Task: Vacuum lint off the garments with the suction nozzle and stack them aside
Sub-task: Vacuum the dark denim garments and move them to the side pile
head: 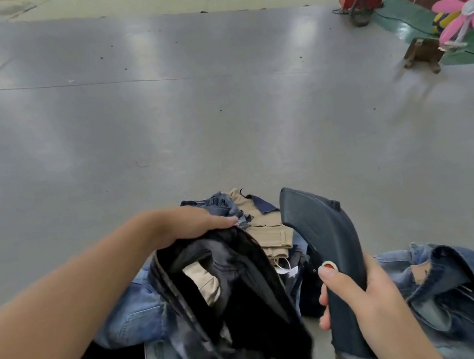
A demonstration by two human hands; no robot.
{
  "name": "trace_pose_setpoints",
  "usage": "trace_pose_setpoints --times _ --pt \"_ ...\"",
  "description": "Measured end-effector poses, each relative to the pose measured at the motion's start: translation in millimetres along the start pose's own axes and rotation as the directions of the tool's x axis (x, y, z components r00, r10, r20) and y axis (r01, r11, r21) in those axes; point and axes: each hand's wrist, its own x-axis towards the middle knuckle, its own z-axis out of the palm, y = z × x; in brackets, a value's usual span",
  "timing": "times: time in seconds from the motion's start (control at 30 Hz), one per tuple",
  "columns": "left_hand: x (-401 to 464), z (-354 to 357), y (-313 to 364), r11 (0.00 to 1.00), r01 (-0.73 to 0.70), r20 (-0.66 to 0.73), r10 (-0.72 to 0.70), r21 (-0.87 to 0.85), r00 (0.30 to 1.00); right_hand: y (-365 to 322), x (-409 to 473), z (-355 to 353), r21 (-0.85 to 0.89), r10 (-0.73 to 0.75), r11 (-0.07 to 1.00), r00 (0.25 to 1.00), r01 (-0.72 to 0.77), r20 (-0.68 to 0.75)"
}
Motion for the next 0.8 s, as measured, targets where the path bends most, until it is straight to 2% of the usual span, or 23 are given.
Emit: trace_pose_setpoints --times 0.03,0.1,0.17,0.27,0.33,0.4,0.47,0.57,0.63,0.7,0.8 --pt "0.8 1.4 -13.4 0.999 -0.011 -0.118 0.015 0.035 0.993 0.6 0.3 -0.1 -0.006 0.0 1.0 1.0 0.0 -0.002" --pt "16.2 13.5 -49.7 0.992 0.033 -0.356 0.012 0.12 0.934 2.4 1.3 -0.2 -0.016 0.007 1.0 1.0 -0.007 0.0" --pt "30.4 31.7 -90.6 0.996 0.087 -0.452 -0.061 0.037 0.89 3.8 2.6 0.2 -0.023 0.016 1.0 1.0 -0.016 0.006" --pt "45.1 57.0 -129.1 0.996 0.082 -0.441 -0.055 0.042 0.896 5.1 5.5 0.4 -0.033 0.021 0.999 1.0 -0.022 -0.006" --pt "48.1 63.2 -134.8 0.997 -0.032 -0.465 -0.002 -0.065 0.885 6.9 6.9 2.4 -0.051 0.02 0.999 1.0 -0.021 -0.011" --pt "46.7 63.0 -131.1 0.978 -0.136 -0.43 0.057 -0.156 0.901 7.7 6.9 4.8 -0.066 0.026 0.997 1.0 -0.026 -0.009" --pt "44.8 59.9 -123.2 0.989 -0.095 -0.368 0.046 -0.117 0.929 7.8 6.7 6.6 -0.075 0.031 0.997 0.999 -0.032 -0.01" --pt "39.3 56.7 -109.1 0.997 -0.008 -0.389 -0.023 -0.077 0.921 8.7 5.9 9.2 -0.091 0.039 0.995 0.999 -0.039 -0.002" --pt "27.3 58.6 -95.1 0.964 -0.055 -0.342 -0.038 -0.26 0.939 9.2 4.5 11.0 -0.105 0.041 0.994 0.999 -0.039 0.019" --pt "8.5 65.0 -78.3 0.89 -0.121 -0.288 -0.011 -0.439 0.958 9.6 0.9 12.6 -0.126 0.068 0.99 0.995 -0.058 0.07" --pt "-19.2 71.0 -60.8 0.865 -0.225 -0.348 0.063 -0.449 0.936 9.5 -7.2 18.0 -0.133 0.137 0.985 0.973 -0.113 0.188"
